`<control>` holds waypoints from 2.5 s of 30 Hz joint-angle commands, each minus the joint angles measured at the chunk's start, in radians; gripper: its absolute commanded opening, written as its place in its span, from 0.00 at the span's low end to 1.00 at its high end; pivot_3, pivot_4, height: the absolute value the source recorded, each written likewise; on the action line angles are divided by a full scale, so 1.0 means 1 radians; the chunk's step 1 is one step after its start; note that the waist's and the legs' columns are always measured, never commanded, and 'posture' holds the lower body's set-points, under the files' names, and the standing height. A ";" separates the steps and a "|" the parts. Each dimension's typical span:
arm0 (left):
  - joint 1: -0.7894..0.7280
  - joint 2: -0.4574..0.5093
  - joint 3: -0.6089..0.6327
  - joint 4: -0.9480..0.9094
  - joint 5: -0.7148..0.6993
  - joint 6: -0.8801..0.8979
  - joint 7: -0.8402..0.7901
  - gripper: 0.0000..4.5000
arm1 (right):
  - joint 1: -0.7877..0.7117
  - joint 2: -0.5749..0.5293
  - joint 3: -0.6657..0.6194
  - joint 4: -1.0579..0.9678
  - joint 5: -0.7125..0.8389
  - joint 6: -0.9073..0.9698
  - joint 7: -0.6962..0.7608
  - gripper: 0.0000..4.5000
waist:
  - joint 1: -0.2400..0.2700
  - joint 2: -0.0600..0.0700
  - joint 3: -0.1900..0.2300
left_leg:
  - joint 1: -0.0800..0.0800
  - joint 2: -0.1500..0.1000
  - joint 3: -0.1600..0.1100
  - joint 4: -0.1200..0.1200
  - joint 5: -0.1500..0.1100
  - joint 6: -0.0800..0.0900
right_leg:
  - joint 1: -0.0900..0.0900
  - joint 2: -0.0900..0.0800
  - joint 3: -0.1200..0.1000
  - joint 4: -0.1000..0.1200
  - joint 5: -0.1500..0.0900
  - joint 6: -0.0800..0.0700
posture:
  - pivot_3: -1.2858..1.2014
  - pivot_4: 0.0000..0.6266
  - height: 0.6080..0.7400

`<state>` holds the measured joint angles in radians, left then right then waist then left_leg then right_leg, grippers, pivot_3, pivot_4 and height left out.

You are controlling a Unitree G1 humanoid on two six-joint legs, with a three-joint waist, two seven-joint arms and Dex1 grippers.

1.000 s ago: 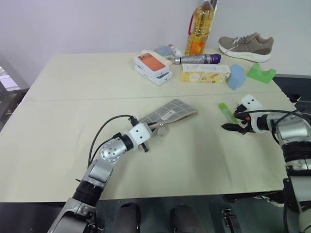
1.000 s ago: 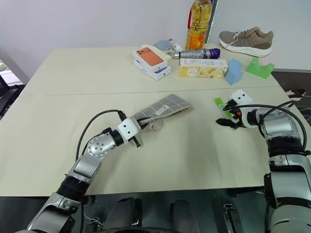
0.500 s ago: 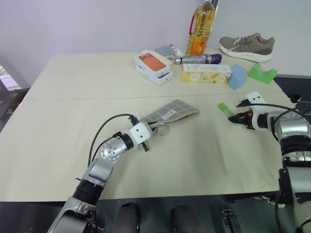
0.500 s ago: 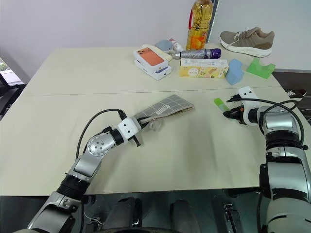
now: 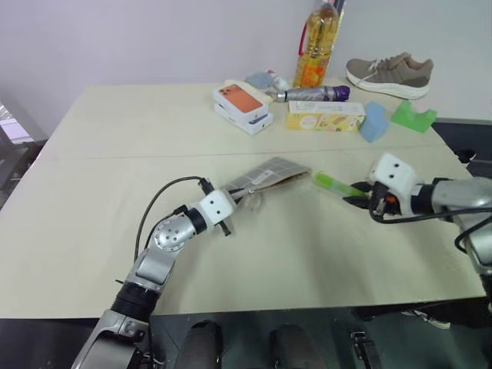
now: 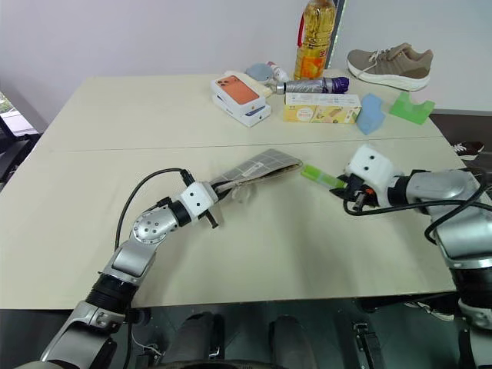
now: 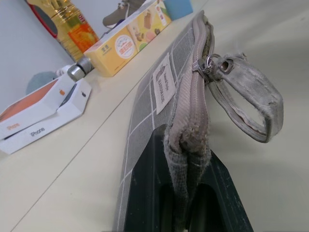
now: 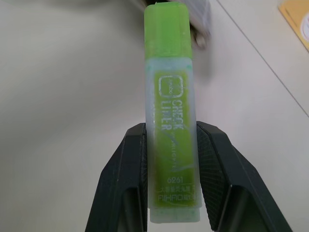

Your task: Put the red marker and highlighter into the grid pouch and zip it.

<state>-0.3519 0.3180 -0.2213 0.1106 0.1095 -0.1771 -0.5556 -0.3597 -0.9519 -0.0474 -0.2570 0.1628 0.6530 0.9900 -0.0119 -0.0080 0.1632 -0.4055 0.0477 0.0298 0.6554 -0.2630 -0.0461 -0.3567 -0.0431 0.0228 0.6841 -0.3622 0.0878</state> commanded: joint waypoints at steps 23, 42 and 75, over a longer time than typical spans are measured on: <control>0.014 0.029 -0.055 -0.118 -0.076 -0.026 -0.186 0.00 | -0.071 -0.129 0.171 -0.158 -0.078 -0.054 0.045 0.19 | 0.000 0.000 0.000 | -0.001 0.000 0.000 0.000 0.000 0.000 | -0.001 0.000 0.000 -0.001 0.000 0.000 | 0.52 0.24 1.00; -0.025 0.005 -0.013 -0.118 -0.170 0.048 -0.214 0.00 | -0.159 -0.090 0.171 -0.203 -0.108 -0.091 0.083 0.99 | 0.000 0.000 0.001 | -0.002 0.000 0.000 0.000 0.000 0.001 | -0.002 0.000 0.000 -0.001 0.000 0.000 | 0.52 0.24 1.00; -0.136 -0.204 0.015 0.012 -0.119 0.137 0.053 0.00 | -0.196 0.581 0.037 -0.254 0.309 0.532 -0.565 0.13 | -0.001 -0.002 0.002 | -0.005 0.000 -0.002 0.005 -0.001 0.002 | -0.002 0.000 -0.001 0.000 0.001 0.001 | 0.52 0.24 1.00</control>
<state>-0.4836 0.1158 -0.2039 0.1552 -0.0098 -0.0097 -0.5074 -0.5274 -0.3604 0.0121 -0.5003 0.4739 1.2106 0.4299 -0.0133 -0.0100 0.1651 -0.4103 0.0474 0.0278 0.6607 -0.2638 -0.0444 -0.3589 -0.0426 0.0216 0.6846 -0.3615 0.0886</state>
